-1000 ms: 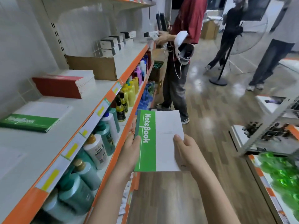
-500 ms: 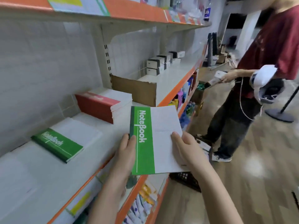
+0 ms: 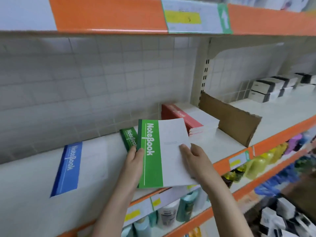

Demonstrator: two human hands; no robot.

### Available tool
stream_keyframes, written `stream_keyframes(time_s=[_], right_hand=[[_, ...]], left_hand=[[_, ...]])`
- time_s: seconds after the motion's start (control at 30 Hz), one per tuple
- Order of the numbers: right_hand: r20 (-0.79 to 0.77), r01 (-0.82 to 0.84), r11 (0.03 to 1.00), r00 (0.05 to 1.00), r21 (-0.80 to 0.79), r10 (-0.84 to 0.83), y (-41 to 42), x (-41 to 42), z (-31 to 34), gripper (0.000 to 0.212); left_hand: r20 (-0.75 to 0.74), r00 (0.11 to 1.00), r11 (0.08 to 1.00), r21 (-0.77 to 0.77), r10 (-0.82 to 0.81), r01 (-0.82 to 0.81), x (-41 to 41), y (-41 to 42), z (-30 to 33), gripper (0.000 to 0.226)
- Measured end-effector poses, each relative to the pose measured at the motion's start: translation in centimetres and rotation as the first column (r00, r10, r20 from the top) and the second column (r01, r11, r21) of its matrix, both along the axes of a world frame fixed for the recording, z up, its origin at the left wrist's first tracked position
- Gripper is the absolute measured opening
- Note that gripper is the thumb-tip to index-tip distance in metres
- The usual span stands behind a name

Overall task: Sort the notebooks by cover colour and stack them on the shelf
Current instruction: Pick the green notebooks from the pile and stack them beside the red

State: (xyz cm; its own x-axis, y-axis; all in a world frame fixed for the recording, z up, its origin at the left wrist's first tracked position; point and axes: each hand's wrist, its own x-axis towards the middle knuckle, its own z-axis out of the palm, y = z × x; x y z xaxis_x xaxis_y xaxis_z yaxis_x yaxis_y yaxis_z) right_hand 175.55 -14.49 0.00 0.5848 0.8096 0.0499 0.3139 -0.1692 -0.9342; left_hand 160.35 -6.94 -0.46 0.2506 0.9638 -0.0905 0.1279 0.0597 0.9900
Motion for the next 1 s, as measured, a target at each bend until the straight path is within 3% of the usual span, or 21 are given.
stream_keyframes(time_s=[0.1,0.23,0.37,0.63,0.77,0.87,1.0], right_hand=[[-0.010,-0.104,0.993,0.995,-0.057,0.104,2.5,0.5,-0.4,0.028],[-0.026,-0.188,0.975,0.982,-0.117,0.186,5.3,1.8,-0.8,0.034],[-0.035,-0.267,0.948,0.964,-0.174,0.265,7.5,2.7,-2.0,0.033],[0.251,-0.258,0.952,0.922,-0.167,0.294,11.2,3.7,-2.1,0.045],[0.381,-0.234,0.945,0.872,-0.229,0.308,13.2,3.7,-1.8,0.035],[0.434,-0.233,0.930,0.834,-0.285,0.342,14.4,3.8,-1.6,0.031],[0.446,-0.255,0.905,0.804,-0.340,0.394,15.6,4.2,-1.8,0.033]], left_hand=[[-0.046,0.996,0.995,-0.055,0.081,-0.083,-0.1,0.9,-0.5,0.051],[-0.128,0.974,0.979,-0.061,0.187,-0.196,0.5,1.4,-0.6,0.021],[-0.254,0.946,0.979,0.018,0.200,-0.202,0.0,2.5,-1.1,0.038],[-0.390,0.868,0.951,0.144,0.307,-0.272,0.6,5.2,-1.9,0.039],[-0.489,0.782,0.921,0.246,0.386,-0.301,1.5,7.1,-1.5,0.041],[-0.542,0.725,0.903,0.310,0.425,-0.298,1.9,8.3,-1.6,0.042],[-0.550,0.714,0.900,0.312,0.433,-0.305,2.4,9.1,-1.8,0.037]])
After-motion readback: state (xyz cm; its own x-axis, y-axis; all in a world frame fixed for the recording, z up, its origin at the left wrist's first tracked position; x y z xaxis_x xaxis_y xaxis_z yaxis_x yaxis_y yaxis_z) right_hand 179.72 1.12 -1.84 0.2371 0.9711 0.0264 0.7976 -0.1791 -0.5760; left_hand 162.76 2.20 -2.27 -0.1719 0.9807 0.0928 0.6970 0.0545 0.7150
